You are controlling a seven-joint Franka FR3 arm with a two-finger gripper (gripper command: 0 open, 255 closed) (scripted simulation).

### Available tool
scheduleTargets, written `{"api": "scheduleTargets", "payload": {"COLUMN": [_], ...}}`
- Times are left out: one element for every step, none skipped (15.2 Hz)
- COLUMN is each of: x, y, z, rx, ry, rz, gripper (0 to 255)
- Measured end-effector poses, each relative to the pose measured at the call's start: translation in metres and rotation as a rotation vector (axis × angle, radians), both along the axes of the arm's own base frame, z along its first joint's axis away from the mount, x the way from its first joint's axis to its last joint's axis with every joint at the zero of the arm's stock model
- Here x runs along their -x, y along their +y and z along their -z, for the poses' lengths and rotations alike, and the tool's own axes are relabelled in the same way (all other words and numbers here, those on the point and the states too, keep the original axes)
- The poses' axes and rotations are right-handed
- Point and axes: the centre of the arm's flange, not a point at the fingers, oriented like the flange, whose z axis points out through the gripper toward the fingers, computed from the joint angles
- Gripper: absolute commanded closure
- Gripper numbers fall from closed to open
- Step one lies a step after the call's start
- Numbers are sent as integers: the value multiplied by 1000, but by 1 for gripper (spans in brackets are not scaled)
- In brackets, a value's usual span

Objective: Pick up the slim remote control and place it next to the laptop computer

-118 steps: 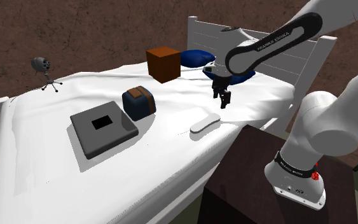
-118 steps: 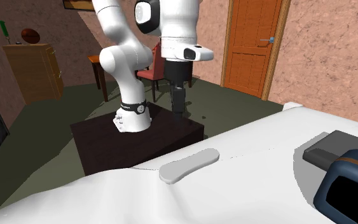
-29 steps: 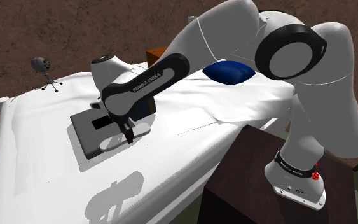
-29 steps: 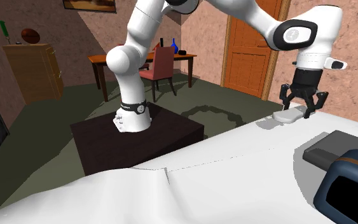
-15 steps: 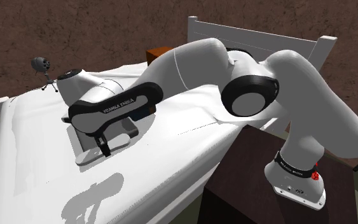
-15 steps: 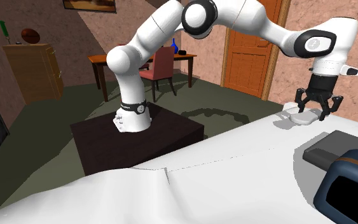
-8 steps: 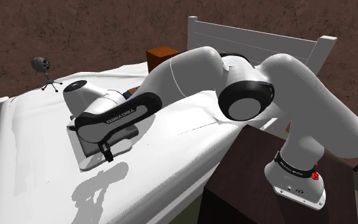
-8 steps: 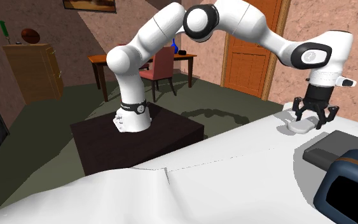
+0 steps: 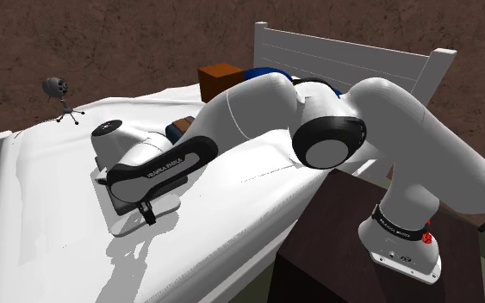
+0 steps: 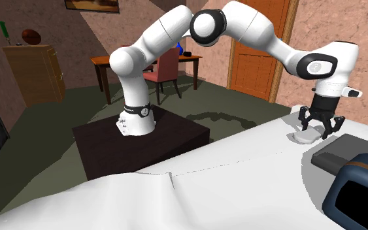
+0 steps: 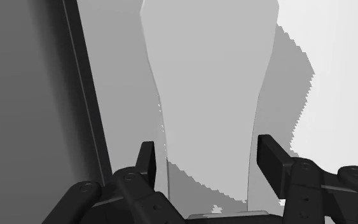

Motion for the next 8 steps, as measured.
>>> {"api": "scheduleTargets", "payload": {"x": [0, 0, 0, 0, 0, 0, 0, 0], "y": [0, 0, 0, 0, 0, 0, 0, 0], "z": [0, 0, 0, 0, 0, 0, 0, 0], "rx": [0, 0, 0, 0, 0, 0, 0, 0], "ry": [0, 0, 0, 0, 0, -1, -1, -1], "rz": [0, 0, 0, 0, 0, 0, 0, 0], "gripper": [255, 255, 255, 0, 0, 0, 0, 0]}}
